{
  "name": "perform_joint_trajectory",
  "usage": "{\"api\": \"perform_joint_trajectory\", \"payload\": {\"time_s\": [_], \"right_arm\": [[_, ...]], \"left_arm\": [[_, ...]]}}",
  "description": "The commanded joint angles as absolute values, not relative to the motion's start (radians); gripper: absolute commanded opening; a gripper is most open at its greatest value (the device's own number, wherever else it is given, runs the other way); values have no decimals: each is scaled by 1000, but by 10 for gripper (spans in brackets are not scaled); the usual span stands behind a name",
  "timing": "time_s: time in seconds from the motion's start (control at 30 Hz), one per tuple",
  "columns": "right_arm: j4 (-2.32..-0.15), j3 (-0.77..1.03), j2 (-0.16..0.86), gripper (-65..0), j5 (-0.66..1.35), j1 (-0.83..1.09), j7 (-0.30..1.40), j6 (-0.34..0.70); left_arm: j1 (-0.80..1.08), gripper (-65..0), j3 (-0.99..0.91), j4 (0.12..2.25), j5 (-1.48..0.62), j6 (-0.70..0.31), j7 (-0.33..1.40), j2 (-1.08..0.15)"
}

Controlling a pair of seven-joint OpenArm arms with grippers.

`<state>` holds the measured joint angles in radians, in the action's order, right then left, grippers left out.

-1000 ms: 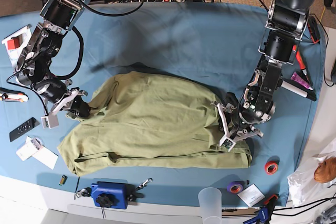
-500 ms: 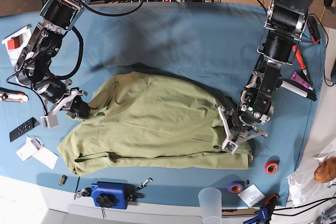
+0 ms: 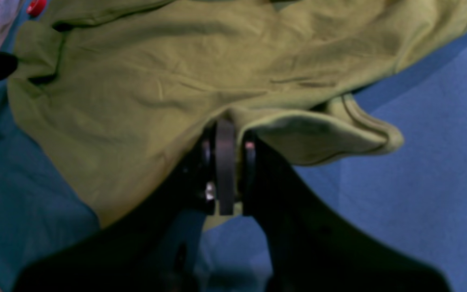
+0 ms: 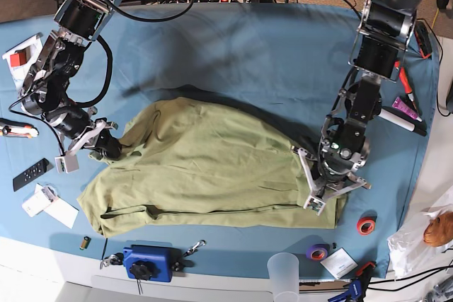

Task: Layout the t-shirt on the table in an organized manner, then fold the t-shirt properly
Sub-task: 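Lift the shirt with both grippers and drag it away from the table edge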

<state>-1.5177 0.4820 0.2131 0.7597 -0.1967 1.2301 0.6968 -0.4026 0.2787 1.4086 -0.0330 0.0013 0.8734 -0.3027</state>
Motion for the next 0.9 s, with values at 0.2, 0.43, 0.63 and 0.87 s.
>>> {"api": "perform_joint_trajectory", "payload": {"time_s": [0.2, 0.43, 0.63, 0.87], "right_arm": [[-1533, 484, 227, -650, 785, -218, 1205, 698], [-1534, 487, 228, -650, 785, -218, 1217, 698], [-1544, 540, 233, -650, 940, -219, 1396, 698], [-1587, 605, 233, -650, 1061, -189, 1396, 698]], "left_arm": [[-346, -650, 270, 1582, 35, 60, 966, -382], [-208, -650, 270, 1609, 80, 86, 974, -391], [-110, -650, 270, 1666, 262, 168, 1057, -391], [-12, -650, 270, 1836, 271, 170, 1089, -391]]}}
